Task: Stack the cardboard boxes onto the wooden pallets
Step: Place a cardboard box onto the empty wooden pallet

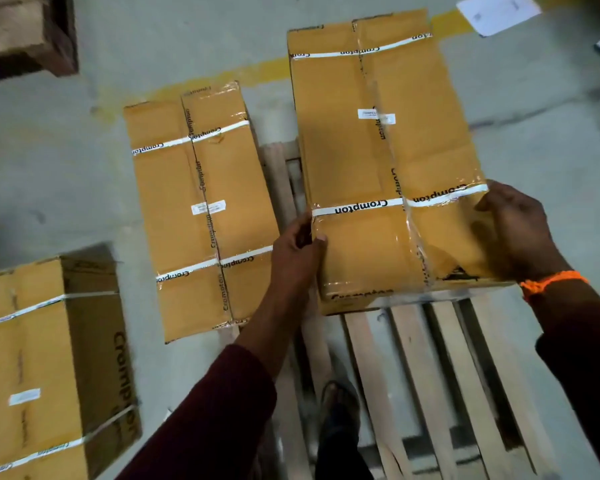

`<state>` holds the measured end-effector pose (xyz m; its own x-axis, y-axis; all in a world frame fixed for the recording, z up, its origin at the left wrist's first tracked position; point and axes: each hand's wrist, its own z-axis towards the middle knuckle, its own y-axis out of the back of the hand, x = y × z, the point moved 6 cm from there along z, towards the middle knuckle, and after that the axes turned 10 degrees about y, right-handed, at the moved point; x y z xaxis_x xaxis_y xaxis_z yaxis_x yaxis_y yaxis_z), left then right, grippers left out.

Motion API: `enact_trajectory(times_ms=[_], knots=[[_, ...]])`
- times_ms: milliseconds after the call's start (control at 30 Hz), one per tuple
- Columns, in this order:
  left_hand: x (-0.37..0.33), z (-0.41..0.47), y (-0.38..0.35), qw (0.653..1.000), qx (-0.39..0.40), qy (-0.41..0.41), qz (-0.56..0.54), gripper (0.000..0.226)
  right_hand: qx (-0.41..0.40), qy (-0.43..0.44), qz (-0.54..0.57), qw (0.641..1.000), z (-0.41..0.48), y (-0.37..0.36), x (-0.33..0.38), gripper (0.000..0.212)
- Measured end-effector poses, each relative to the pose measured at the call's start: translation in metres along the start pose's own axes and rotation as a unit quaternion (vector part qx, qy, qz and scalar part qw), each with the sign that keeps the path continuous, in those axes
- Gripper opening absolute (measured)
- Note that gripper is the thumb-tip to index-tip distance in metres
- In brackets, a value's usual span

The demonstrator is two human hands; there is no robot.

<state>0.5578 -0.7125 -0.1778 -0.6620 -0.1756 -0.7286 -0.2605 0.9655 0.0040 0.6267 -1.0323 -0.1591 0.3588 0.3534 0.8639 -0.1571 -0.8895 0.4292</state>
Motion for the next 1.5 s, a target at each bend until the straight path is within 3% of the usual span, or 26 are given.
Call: enact_trajectory(times_ms=[167, 400, 633, 800, 967, 1133, 1333, 1500], knots=[[0.044, 0.039, -0.005, 1.0, -0.019, 0.018, 0.01, 0.044, 0.019, -0.005, -0.017, 1.0, 0.027, -0.025, -0.049, 0.04], [0.105, 0.076, 0.017, 0.996, -0.07, -0.029, 0.042, 0.049, 0.032, 0.036, -0.009, 0.999, 0.049, -0.079, -0.096, 0.045], [0.13, 0.112, 0.045, 0.974, -0.128, -0.07, 0.175, 0.057, 0.042, 0.052, 0.011, 0.998, 0.06, -0.125, -0.145, 0.048], [0.148, 0.126, 0.062, 0.96, -0.137, -0.042, 0.242, 0.059, 0.074, 0.052, -0.019, 0.996, 0.05, -0.138, -0.171, 0.061], [0.139, 0.128, 0.062, 0.938, -0.142, -0.101, 0.301, 0.057, 0.106, 0.064, -0.062, 0.99, 0.051, -0.134, -0.179, 0.067], [0.134, 0.142, 0.064, 0.936, -0.146, -0.046, 0.317, 0.079, 0.127, 0.08, -0.109, 0.983, 0.046, -0.142, -0.171, 0.073], [0.135, 0.145, 0.061, 0.917, -0.104, -0.077, 0.378, 0.079, 0.126, 0.098, -0.127, 0.979, 0.048, -0.158, -0.15, 0.075], [0.137, 0.146, 0.058, 0.911, -0.093, -0.034, 0.401, 0.083, 0.103, 0.07, -0.191, 0.974, 0.04, -0.159, -0.148, 0.09]])
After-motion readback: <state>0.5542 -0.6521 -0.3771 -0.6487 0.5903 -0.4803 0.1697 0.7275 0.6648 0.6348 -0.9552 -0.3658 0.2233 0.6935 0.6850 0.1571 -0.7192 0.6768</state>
